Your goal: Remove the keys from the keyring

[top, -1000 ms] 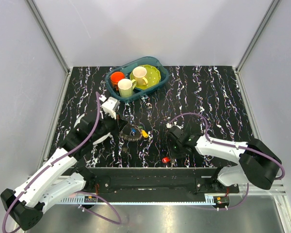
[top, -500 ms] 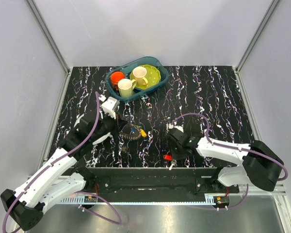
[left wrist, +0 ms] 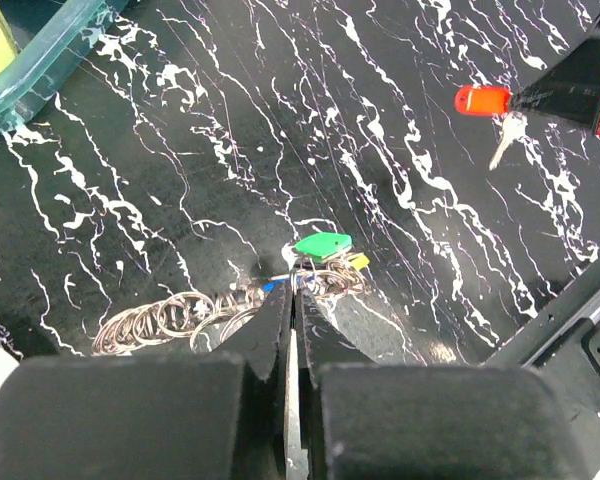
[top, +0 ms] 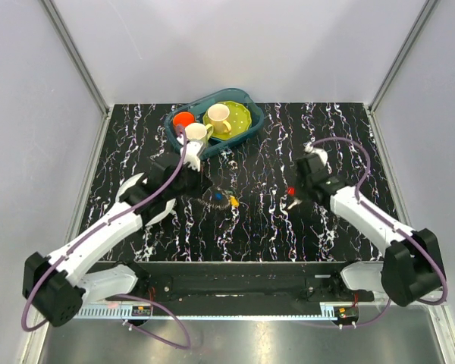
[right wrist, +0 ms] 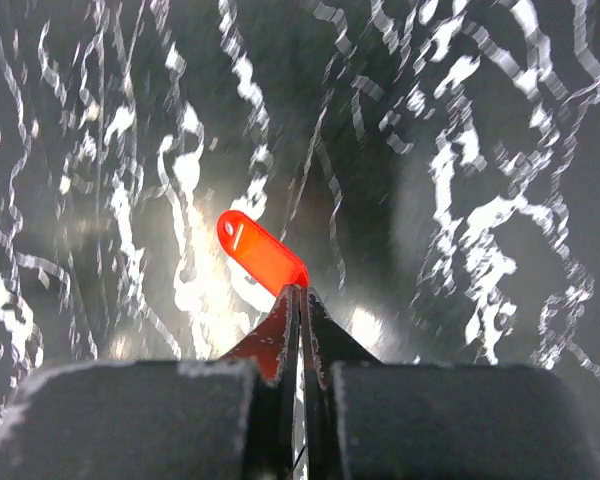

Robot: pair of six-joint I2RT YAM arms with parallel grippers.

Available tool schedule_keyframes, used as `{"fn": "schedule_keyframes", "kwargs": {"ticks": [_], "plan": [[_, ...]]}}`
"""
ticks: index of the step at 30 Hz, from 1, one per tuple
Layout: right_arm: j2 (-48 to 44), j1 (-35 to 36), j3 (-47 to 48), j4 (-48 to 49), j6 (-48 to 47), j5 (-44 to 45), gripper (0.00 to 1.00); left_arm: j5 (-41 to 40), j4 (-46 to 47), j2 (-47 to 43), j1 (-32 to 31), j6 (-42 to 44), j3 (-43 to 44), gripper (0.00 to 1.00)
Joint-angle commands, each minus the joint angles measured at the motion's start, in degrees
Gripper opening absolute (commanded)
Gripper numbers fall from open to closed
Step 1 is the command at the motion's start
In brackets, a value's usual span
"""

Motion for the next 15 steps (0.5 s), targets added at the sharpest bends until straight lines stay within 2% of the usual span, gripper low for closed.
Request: {"fn": "schedule_keyframes", "kwargs": {"ticks": [1, 4, 13, 15], "plan": [[5.9, -11.5, 2.9, 7.1, -9.3, -3.5, 0.00, -1.2, 9.3, 3.6, 0.2, -2.7, 3.9, 0.00], [11.5, -18.3, 5.4, 8.3, -9.3, -7.1, 0.00, -2.9, 11.8, 7.9, 0.2, -3.1, 4.4, 0.00], [23.0, -27.0, 11.9, 10.5, -7.4, -5.8, 0.01, -9.8, 15.1, 22.1, 0.2, -0.5, 10.3, 0.00], [24.6, -29.3, 12.8, 10.2, -7.0, -6.8, 0.09, -10.3, 15.5, 24.6, 0.2, -0.5, 11.4, 0.00]]}}
